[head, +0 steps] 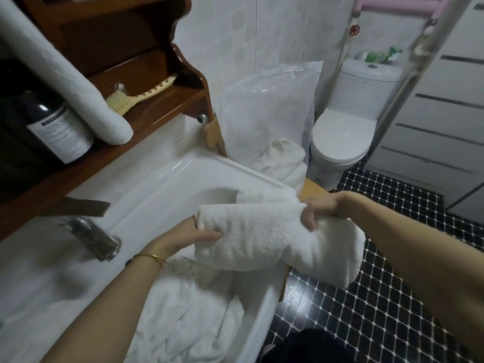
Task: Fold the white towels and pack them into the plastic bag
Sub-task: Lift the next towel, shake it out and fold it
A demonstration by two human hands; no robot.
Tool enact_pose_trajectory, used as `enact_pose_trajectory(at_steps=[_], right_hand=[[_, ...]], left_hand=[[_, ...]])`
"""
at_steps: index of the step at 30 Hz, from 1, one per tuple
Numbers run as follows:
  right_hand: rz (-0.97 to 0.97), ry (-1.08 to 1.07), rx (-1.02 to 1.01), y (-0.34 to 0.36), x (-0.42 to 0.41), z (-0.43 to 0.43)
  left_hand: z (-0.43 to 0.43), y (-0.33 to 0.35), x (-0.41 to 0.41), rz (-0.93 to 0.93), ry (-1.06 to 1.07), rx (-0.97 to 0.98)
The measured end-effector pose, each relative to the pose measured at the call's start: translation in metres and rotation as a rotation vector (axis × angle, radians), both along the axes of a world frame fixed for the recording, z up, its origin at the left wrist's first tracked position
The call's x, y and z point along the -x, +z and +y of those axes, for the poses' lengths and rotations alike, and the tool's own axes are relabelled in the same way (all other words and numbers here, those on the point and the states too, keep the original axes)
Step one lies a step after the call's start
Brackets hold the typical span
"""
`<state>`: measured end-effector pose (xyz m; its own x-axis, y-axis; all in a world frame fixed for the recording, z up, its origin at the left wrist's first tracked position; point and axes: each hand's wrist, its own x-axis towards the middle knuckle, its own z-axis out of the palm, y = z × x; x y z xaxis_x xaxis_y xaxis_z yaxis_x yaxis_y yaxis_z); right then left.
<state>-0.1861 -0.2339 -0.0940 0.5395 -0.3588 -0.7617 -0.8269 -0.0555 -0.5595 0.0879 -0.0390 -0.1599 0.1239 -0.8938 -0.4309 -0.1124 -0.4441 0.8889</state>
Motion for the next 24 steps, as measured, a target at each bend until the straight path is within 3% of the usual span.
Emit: enact_pose_trajectory(at_steps=[4,8,11,13,16,20,24], right_hand=[[-0.075,-0.077,0.072,-0.014,-0.004,-0.007],[-0.051,0.010,0.484,-0.030,0.003,-0.022],[-0.129,-0.330,0.561,-0.052,0.029,-0.008],[-0.261,-0.634,0.443,-0.074,0.044,0.009],[-0.406,-1.001,0.072,-0.098,0.059,0.030],[-0.302,-1.062,-0.445,-0.107,0.082,0.051],[-0.389,-1.087,-0.558,-0.112,0.095,0.065]], left_hand=[[-0.007,-0.020,0.003,0.193,0.179,0.010],[-0.019,-0.038,0.014,0.218,0.314,-0.130],[-0.027,-0.051,0.017,0.159,0.420,-0.210],[-0.031,-0.054,0.017,0.120,0.444,-0.249],[-0.035,-0.050,0.014,0.081,0.434,-0.281],[-0.041,-0.046,0.012,0.078,0.412,-0.287],[-0.044,-0.041,0.016,0.200,0.394,-0.342]])
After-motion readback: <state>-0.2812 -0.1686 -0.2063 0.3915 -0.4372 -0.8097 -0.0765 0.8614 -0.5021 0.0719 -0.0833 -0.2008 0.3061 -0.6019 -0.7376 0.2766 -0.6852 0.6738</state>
